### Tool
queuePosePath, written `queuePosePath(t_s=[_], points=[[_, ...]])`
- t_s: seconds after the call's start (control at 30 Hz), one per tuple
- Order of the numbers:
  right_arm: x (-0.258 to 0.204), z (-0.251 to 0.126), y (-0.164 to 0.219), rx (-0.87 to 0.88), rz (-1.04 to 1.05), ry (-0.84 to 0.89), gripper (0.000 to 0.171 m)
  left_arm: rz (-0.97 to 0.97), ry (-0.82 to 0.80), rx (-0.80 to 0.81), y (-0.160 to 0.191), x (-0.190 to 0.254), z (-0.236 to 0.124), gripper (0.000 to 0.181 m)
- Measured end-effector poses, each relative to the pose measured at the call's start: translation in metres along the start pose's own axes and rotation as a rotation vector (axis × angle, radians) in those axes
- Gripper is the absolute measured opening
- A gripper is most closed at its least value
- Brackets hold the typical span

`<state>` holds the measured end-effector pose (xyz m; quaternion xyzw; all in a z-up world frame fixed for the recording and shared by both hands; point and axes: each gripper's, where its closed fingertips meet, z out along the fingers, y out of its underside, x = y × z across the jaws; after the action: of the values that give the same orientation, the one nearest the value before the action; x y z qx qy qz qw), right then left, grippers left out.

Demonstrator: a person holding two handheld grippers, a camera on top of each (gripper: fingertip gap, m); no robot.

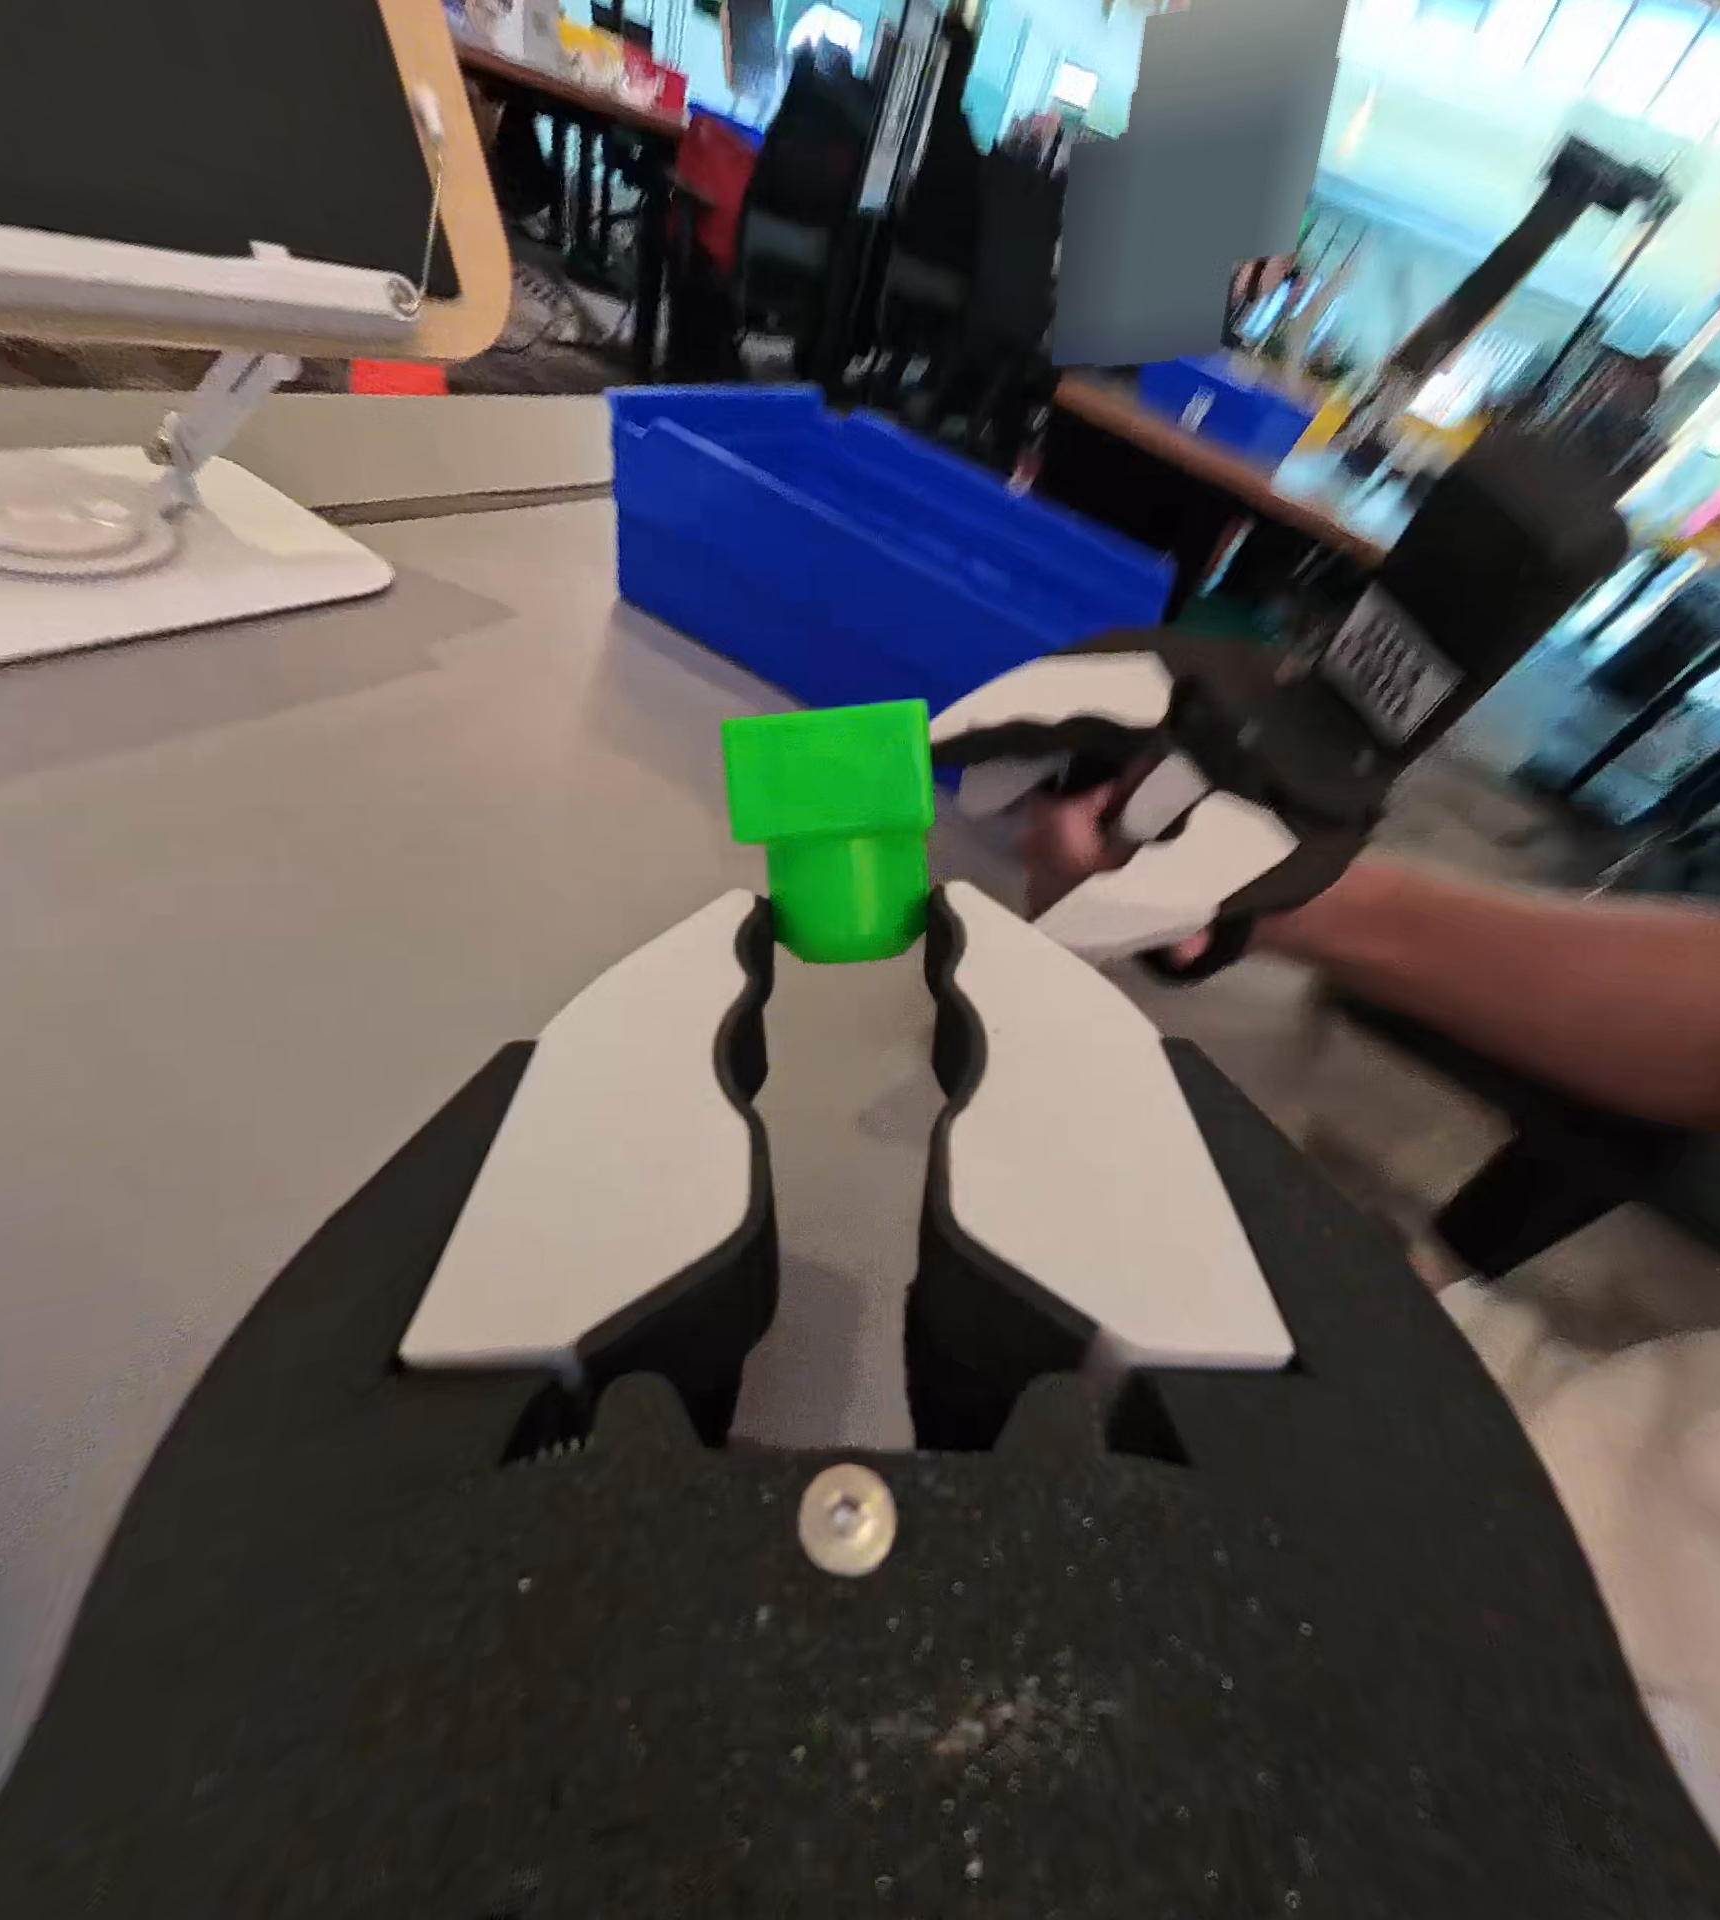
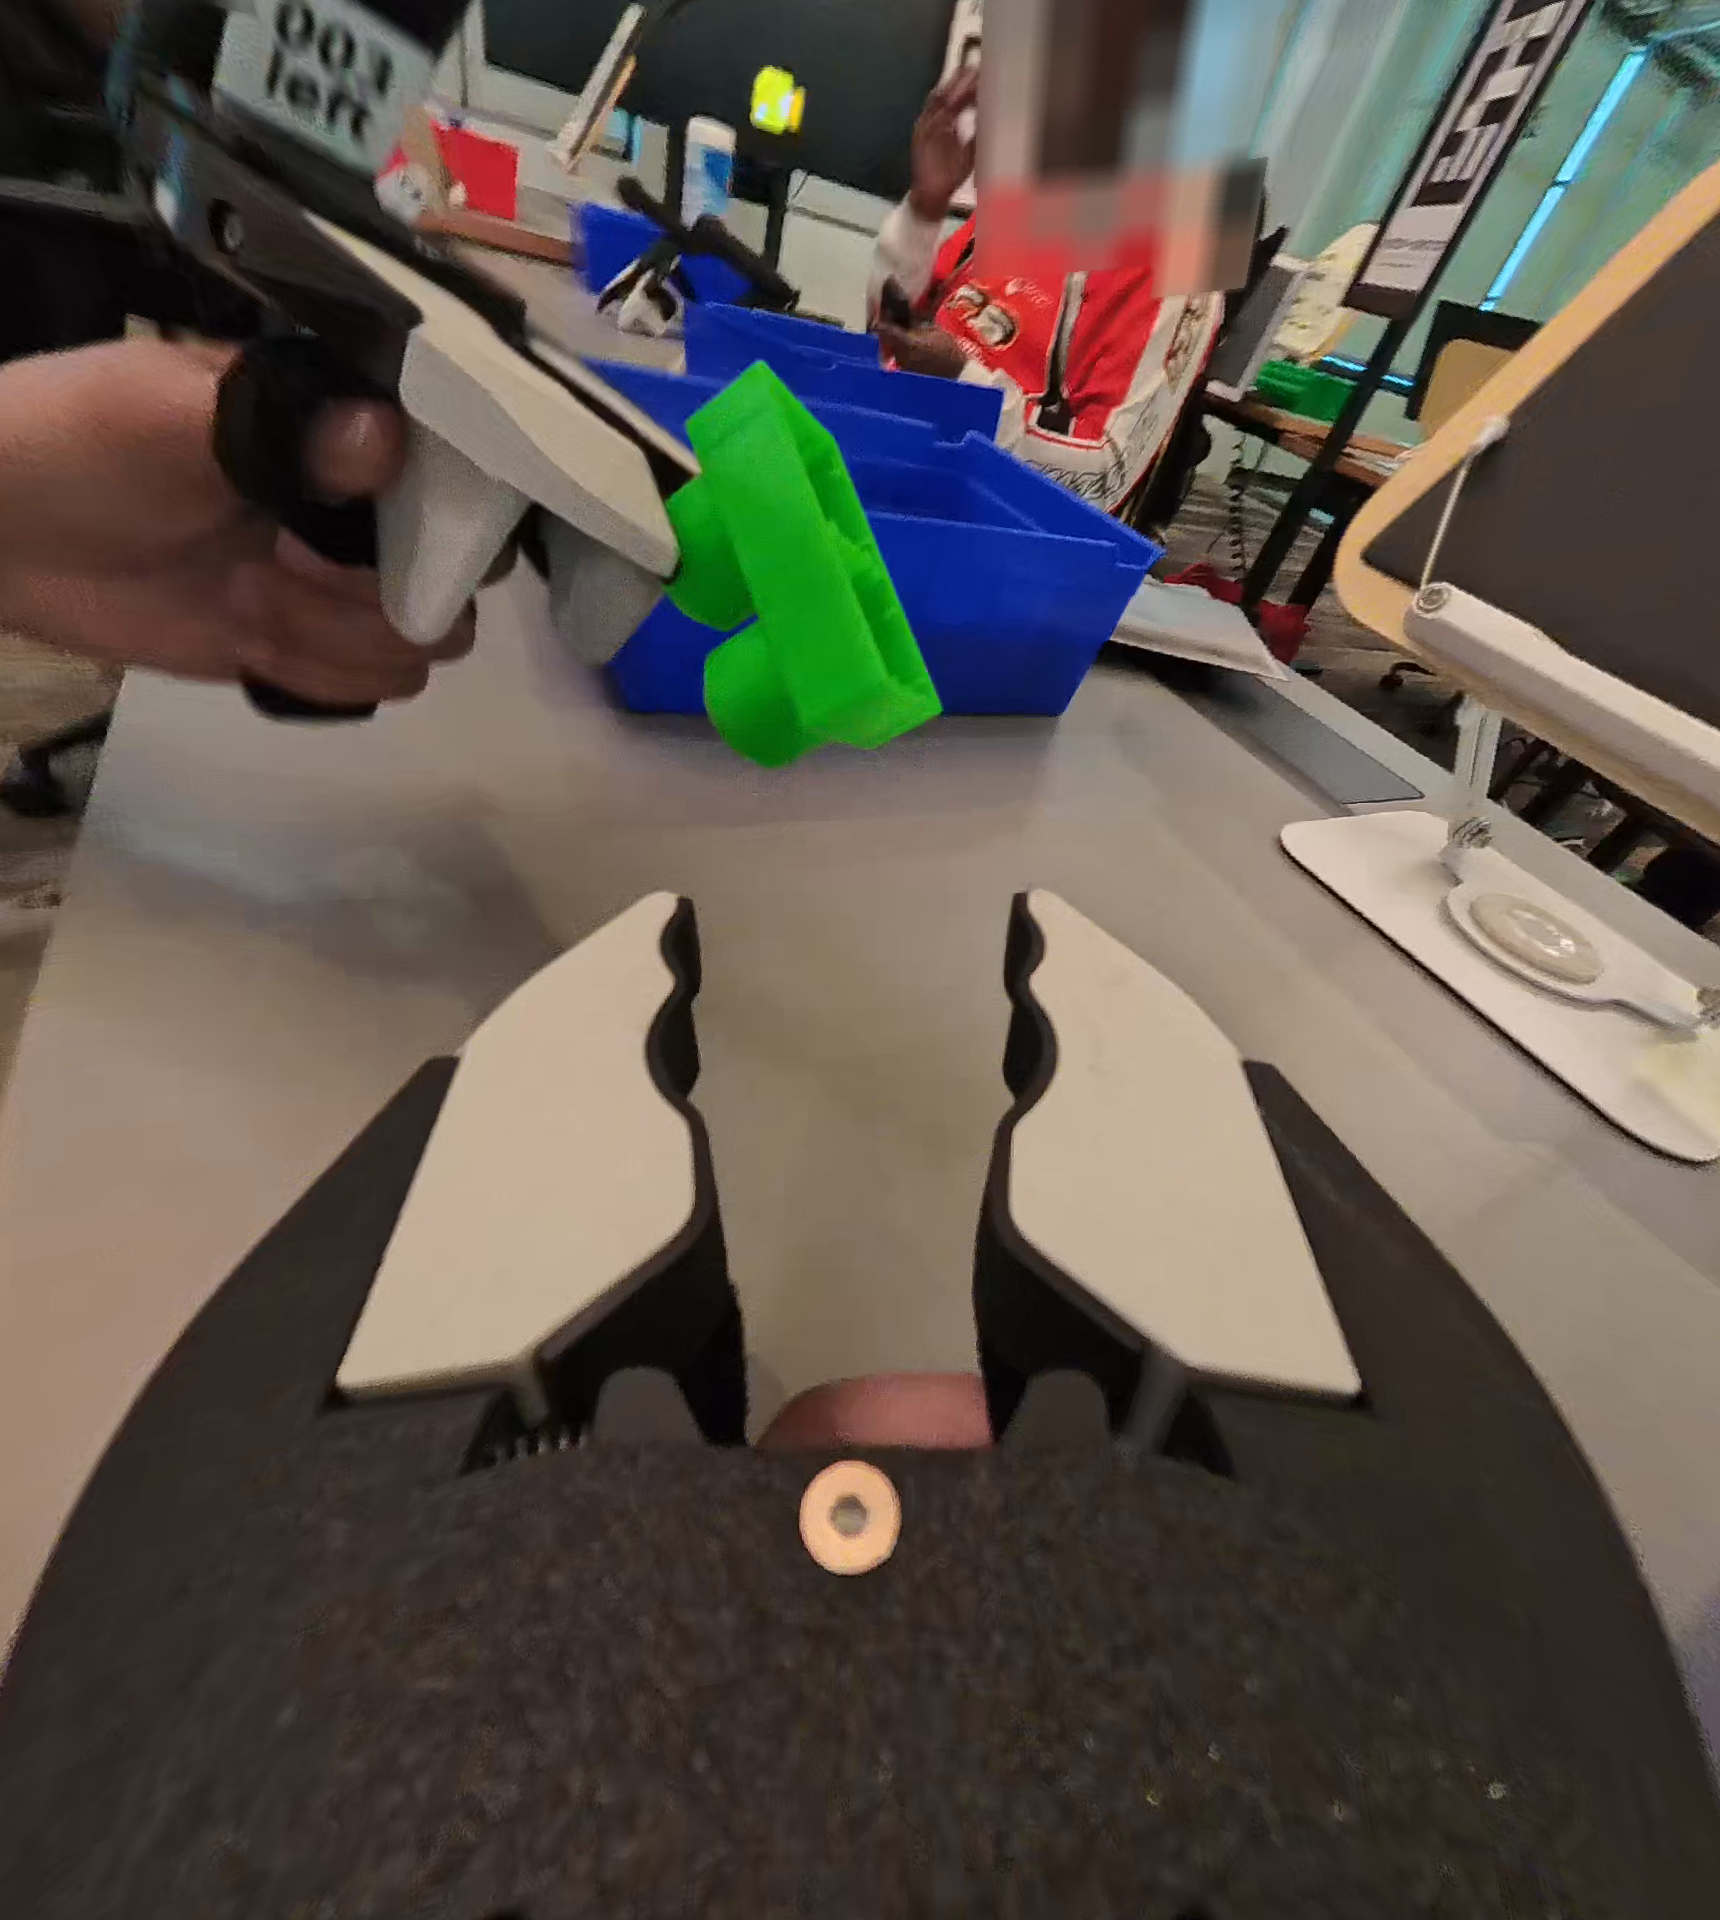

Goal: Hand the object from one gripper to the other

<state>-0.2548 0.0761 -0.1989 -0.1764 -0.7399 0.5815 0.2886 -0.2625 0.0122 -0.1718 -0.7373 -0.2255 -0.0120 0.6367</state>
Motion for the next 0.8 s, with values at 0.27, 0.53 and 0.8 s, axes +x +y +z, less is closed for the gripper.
queuePosePath(t_s=[0.27,0.53,0.8], points=[[-0.030,0.007,-0.056,0.341,0.791,-0.392,0.057,-0.255,0.281,0.201,-0.017,0.029,0.000,0.027],[-0.027,0.001,-0.057,0.383,0.955,-0.527,0.029,-0.221,0.320,0.205,-0.010,0.046,0.011,0.027],[-0.026,0.001,-0.035,0.210,0.930,-0.567,0.029,0.065,0.217,-0.007,0.015,0.030,0.008,0.065]])
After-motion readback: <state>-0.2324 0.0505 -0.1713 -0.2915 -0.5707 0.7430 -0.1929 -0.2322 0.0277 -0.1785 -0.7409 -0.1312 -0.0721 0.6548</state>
